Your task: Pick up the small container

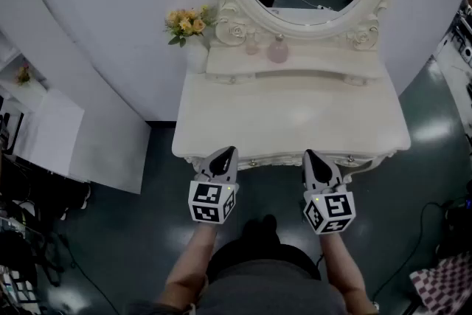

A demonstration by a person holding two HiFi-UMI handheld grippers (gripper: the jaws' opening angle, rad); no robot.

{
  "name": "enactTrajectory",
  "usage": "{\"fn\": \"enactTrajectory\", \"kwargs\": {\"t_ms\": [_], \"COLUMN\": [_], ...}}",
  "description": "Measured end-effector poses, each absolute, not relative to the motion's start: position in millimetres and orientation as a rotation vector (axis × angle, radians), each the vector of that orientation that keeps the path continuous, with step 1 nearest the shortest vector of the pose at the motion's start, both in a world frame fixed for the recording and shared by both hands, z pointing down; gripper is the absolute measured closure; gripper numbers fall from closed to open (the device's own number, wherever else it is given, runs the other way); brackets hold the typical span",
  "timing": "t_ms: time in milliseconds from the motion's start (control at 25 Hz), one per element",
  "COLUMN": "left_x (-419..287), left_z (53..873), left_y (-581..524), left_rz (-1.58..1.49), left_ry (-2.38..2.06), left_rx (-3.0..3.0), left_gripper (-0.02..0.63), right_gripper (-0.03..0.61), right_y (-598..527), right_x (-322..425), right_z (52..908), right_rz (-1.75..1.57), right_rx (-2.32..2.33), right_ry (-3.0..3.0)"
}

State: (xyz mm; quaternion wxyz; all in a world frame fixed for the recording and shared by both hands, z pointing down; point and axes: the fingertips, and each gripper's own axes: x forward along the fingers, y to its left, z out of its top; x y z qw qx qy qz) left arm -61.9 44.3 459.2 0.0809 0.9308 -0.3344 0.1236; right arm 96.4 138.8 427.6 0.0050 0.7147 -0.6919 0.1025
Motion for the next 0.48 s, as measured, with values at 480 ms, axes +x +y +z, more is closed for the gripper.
{"fn": "enactTrajectory", "kwargs": {"t_ms": [480], "left_x": [-27], "left_z": [454], "left_y": [31], "left_rz": [0.35], "left_ry": [-1.041], "left_rx": [2.777], "left_gripper": [0.606], "right_gripper": [0.575], "right_y": [122], "right_x": [126], "right_z": [424], "right_rz": [0.308], "right_rx": [2.179], "right_ry": [-2.251]}}
